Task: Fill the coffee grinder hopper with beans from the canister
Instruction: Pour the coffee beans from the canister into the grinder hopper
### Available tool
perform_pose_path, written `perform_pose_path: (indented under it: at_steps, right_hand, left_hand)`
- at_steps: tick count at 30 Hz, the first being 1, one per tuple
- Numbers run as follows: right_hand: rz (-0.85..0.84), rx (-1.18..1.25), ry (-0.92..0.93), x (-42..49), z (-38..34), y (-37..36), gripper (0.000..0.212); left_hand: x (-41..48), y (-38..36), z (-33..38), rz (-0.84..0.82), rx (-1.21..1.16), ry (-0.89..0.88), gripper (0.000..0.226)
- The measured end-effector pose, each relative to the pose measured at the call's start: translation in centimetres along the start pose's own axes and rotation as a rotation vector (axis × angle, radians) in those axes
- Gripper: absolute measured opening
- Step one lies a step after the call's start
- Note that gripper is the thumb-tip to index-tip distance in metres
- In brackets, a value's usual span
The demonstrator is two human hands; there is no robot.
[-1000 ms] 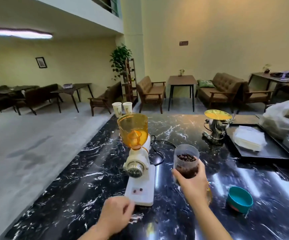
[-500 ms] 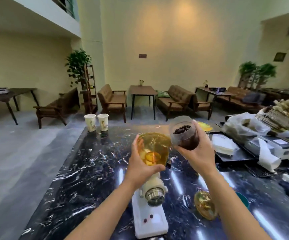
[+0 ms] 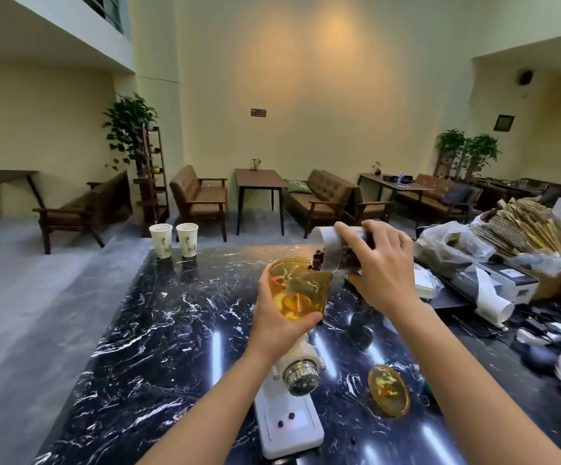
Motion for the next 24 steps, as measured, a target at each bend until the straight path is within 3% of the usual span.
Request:
perform_pose_path:
  at_steps: [11, 24]
  right_hand:
    - [0.001, -0.012, 0.16, 0.8, -1.7, -0.4, 0.074]
    - [-0.011, -0.017, 0.206, 1.1, -1.6, -0.9, 0.072]
  left_hand:
    - [-0.2, 0.3, -0.2, 0.009, 0.032, 0.05, 0.118]
    - [-0.2, 0.5, -0.1, 0.026, 0.046, 0.068, 0.115]
Point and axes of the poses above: each hand's wrist, its own x-axis towards the middle knuckle, its own y-axis out of the back of the hand, z = x × y, the point moved 10 cm from there along x, towards the middle knuckle, and after that the axes turned 13 degrees about z, right-handed, at the moved point
